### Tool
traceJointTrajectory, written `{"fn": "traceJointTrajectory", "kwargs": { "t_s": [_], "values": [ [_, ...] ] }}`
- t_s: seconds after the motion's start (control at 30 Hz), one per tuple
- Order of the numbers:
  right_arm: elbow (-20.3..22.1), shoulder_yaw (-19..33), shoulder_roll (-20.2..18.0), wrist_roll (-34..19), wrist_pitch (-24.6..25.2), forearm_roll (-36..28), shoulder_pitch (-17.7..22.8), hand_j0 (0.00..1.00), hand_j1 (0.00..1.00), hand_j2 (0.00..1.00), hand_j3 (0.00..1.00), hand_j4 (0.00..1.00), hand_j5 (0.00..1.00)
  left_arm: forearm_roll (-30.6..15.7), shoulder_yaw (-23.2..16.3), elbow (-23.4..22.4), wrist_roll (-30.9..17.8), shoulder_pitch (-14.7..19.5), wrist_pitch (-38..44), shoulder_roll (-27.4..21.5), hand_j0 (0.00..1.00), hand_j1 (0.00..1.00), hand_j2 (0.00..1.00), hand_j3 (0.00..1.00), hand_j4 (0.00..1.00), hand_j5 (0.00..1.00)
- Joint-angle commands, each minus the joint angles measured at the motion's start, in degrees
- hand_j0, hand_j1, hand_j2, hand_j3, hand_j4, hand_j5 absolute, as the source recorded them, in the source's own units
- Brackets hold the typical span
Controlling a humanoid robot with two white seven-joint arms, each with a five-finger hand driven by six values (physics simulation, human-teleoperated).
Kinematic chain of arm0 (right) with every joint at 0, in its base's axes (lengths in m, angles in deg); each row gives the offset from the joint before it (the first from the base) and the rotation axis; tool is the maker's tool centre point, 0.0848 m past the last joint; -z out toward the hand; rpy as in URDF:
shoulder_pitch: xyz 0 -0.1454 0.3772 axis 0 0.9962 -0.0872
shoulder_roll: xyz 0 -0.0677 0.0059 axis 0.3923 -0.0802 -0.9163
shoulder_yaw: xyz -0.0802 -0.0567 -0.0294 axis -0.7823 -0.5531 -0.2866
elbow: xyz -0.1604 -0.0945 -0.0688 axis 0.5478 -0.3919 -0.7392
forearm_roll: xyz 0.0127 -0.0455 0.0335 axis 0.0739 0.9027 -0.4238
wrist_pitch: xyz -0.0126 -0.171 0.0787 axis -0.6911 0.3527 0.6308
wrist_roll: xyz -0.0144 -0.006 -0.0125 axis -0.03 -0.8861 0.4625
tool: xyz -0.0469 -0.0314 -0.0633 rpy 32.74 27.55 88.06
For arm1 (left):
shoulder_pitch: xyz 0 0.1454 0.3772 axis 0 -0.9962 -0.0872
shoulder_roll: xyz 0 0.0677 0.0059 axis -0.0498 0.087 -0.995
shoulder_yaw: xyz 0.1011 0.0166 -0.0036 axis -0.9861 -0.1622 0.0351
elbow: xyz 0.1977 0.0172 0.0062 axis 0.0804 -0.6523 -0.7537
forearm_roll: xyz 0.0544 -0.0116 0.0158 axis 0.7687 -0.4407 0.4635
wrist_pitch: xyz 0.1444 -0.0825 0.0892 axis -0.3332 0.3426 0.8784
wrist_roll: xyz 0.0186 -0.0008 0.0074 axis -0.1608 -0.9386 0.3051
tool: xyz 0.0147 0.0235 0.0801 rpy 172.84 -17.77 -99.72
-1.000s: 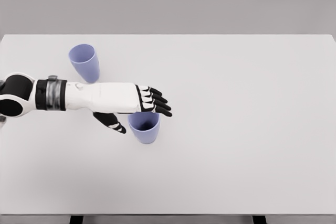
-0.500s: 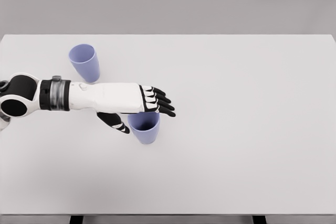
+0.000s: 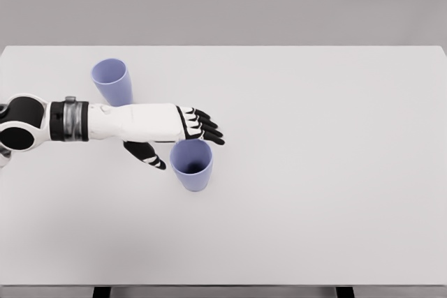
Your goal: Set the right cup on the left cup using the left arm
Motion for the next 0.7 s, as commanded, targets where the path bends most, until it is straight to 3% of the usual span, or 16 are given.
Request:
{"fn": "traceJointTrajectory", "kwargs": {
  "t_s": [0.0,0.67],
  "values": [
    [0.0,0.0,0.0,0.0,0.0,0.1,0.0,1.00,1.00,1.00,1.00,1.00,1.00,0.5,0.0,-1.3,0.0,0.0,0.1,0.4,1.00,1.00,1.00,1.00,1.00,1.00],
    [0.0,0.0,0.0,0.0,0.0,0.1,0.0,1.00,1.00,1.00,1.00,1.00,1.00,3.2,-0.4,-3.5,0.0,-1.4,0.1,3.3,1.00,1.00,1.00,1.00,1.00,1.00]
  ]
}}
